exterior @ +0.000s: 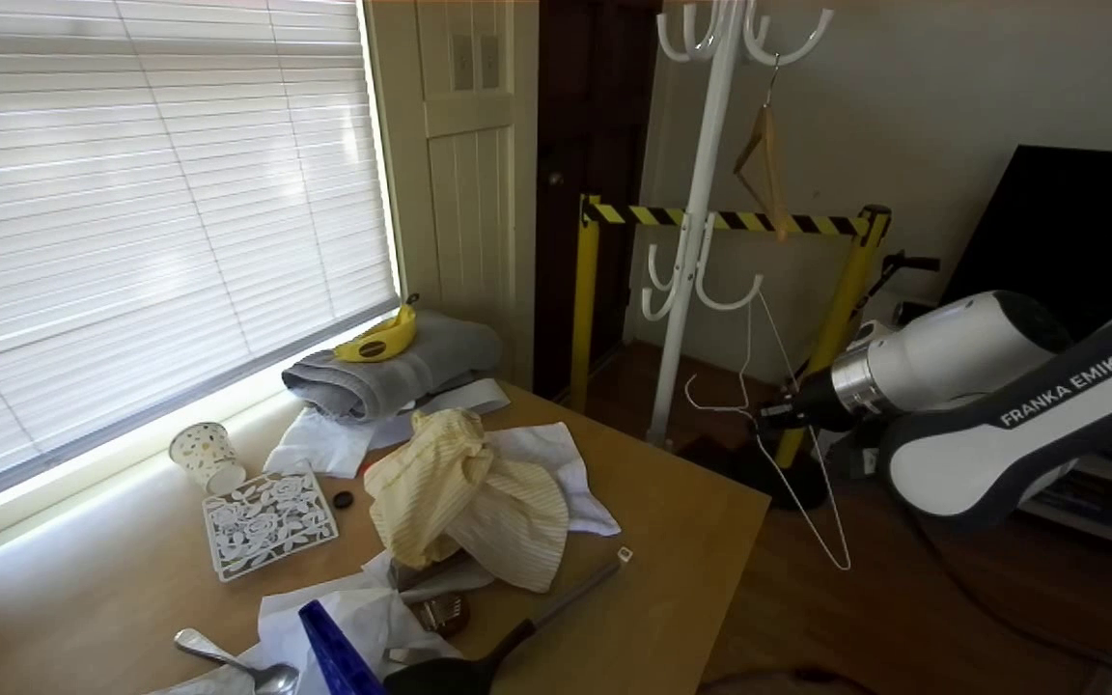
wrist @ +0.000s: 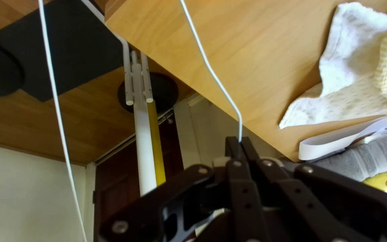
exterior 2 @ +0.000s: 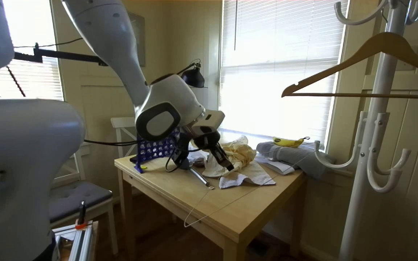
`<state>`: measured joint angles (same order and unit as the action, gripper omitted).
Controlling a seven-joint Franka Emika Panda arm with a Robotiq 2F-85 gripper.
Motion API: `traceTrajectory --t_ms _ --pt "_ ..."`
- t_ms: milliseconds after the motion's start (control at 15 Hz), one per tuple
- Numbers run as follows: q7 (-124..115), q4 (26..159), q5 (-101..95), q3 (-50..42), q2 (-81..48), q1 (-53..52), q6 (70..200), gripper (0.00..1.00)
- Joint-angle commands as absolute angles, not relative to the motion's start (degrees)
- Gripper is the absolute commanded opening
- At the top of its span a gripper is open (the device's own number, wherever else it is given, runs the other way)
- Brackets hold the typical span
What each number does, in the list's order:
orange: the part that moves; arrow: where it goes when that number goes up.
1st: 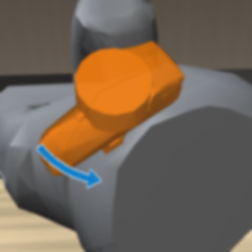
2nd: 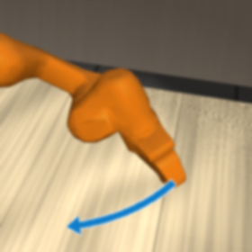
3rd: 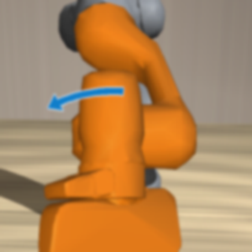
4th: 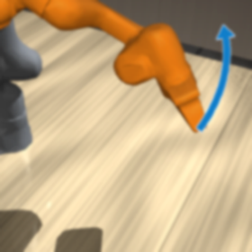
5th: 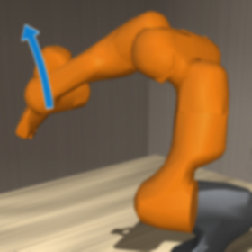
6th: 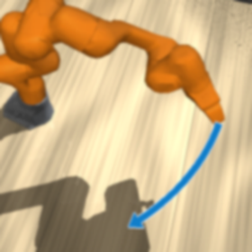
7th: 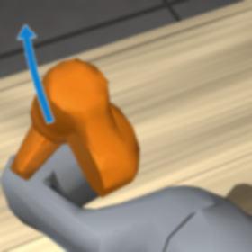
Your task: Hang the metal hanger on the table on the bottom right hook
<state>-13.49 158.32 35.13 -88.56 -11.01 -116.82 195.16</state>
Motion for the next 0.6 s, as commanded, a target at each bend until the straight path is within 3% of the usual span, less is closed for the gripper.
traceTrajectory --t_ms 0,333,400,533 --pt "-13.98 158.32 25.86 -90.00 2.79 -111.41 200.93 0.01" --pt "-15.65 158.25 6.38 -97.98 15.36 -106.42 201.84 0.01" --pt "-16.07 158.24 13.62 -94.67 6.35 -107.50 200.74 0.03" --pt "-16.05 158.24 8.87 -97.44 10.81 -106.61 200.74 0.03"
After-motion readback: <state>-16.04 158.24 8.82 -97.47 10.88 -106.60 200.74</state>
